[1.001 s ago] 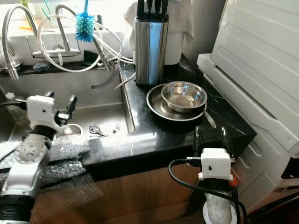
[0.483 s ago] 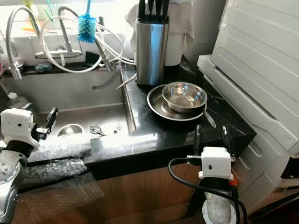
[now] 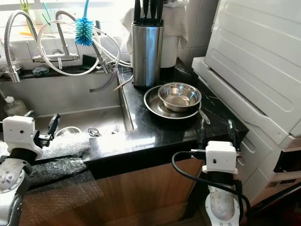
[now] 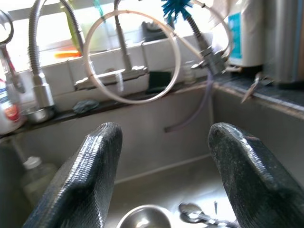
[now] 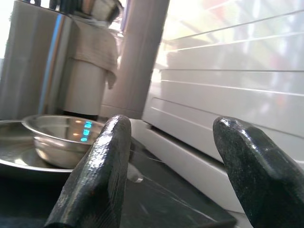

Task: Kitchen organization

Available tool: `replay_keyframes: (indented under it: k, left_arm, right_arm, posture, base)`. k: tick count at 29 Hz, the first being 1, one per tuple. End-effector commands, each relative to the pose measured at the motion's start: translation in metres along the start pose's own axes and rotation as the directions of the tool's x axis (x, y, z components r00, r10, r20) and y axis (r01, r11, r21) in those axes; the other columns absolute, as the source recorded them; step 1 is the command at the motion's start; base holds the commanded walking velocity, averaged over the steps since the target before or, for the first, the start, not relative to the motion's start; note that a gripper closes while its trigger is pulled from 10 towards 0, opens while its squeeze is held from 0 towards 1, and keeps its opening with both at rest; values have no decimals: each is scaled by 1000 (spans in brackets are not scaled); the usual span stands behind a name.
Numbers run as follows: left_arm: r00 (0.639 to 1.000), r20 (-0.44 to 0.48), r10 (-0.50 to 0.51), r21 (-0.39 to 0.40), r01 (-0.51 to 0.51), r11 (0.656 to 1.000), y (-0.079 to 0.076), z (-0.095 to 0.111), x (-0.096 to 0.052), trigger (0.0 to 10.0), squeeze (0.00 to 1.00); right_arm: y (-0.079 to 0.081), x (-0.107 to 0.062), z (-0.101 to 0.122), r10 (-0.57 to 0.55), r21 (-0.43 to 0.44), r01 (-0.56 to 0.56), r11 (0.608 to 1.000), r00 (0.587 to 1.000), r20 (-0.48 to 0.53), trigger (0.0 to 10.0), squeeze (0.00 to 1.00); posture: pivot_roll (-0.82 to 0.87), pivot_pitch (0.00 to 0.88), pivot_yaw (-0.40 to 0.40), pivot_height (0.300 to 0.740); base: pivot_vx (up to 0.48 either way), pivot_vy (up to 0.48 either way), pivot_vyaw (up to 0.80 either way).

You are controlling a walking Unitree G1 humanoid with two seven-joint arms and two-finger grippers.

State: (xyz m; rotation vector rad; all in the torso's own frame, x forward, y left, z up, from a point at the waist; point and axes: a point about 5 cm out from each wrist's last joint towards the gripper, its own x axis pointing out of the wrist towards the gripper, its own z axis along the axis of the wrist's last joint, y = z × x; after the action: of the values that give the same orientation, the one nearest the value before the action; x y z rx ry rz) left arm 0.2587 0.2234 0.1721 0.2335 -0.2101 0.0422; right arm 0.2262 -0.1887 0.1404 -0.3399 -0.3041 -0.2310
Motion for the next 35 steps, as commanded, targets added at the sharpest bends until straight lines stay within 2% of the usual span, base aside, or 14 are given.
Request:
replay_keyframes:
  k: [1, 8, 22, 27, 34, 35]
  left_arm:
    - [1000, 10, -12, -5, 13, 1000, -8, 4, 6, 10000, 0]
    - [1000, 21, -23, -25, 24, 999, -16, 7, 13, 10000, 0]
    - [999, 31, -30, -28, 31, 999, -20, 8, 18, 10000, 0]
    - [999, 33, -34, -30, 35, 999, -22, 8, 21, 10000, 0]
    - [999, 38, -38, -33, 40, 999, -26, 9, 25, 10000, 0]
    - [998, 37, -41, -30, 42, 999, -27, 9, 26, 10000, 0]
  right_arm:
    - [-2, 3, -1, -17, 8, 17, 1000, 1000, -10, 10000, 0]
    - [-3, 5, -1, -23, 13, 24, 1000, 1000, -11, 10000, 0]
    - [4, 8, -2, 13, 44, -13, 999, 1000, -16, 10000, 0]
    - [6, 9, -2, 39, 30, -39, 999, 999, -12, 10000, 0]
    - [8, 9, -2, 49, 30, -49, 998, 999, -15, 10000, 0]
    - [9, 9, -2, 48, 52, -47, 998, 999, -18, 10000, 0]
  posture:
    - [-156, 28, -16, 740]
    - [-156, 25, -11, 740]
    - [-152, 22, -11, 740]
    - [-152, 21, -11, 740]
    - [-154, 21, -12, 740]
    - [-153, 19, -13, 740]
  base:
    - [0, 0, 0]
    - [0, 0, 0]
    - [0, 0, 0]
    - [0, 0, 0]
    - [0, 0, 732]
    - [0, 0, 0]
